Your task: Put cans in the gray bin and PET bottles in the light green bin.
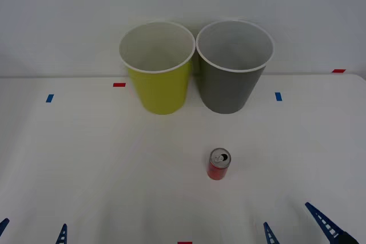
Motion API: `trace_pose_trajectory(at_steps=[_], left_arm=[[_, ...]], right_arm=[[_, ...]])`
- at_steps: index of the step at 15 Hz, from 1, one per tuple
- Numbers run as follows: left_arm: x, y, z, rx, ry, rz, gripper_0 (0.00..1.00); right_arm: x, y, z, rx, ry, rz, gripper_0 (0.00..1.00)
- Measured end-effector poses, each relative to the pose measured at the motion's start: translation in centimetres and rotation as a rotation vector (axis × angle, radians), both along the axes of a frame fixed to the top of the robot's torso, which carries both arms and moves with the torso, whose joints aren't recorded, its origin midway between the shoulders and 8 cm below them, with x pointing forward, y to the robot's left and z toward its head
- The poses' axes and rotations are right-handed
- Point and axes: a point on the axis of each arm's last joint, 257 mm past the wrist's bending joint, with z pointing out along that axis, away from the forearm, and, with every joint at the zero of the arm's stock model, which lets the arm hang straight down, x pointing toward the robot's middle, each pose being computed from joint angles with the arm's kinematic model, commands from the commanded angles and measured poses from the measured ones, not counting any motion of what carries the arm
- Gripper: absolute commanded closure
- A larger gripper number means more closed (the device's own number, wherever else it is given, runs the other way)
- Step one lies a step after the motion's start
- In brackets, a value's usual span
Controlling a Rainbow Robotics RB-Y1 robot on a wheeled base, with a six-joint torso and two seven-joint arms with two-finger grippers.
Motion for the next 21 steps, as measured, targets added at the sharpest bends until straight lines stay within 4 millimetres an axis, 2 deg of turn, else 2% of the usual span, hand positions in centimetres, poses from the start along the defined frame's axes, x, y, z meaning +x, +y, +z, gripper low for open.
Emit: trace_pose_trajectory(at_steps=[3, 5, 13, 21], left_arm=[[0.0, 0.0, 0.0, 0.000, 0.000, 0.000, 0.00], [0.0, 0.0, 0.0, 0.000, 0.000, 0.000, 0.00], [0.0, 0.0, 0.0, 0.000, 0.000, 0.000, 0.00], [0.0, 0.0, 0.0, 0.000, 0.000, 0.000, 0.00]], right_arm=[[2.2, 3.1, -1.6, 0.008, -0.002, 0.077, 0.00], [3.5, 4.2, -2.0, -0.012, 0.006, 0.095, 0.00], [8.4, 7.9, -1.3, -0.007, -0.002, 0.084, 0.00], [11.4, 10.3, -0.5, -0.007, -0.005, 0.064, 0.00]])
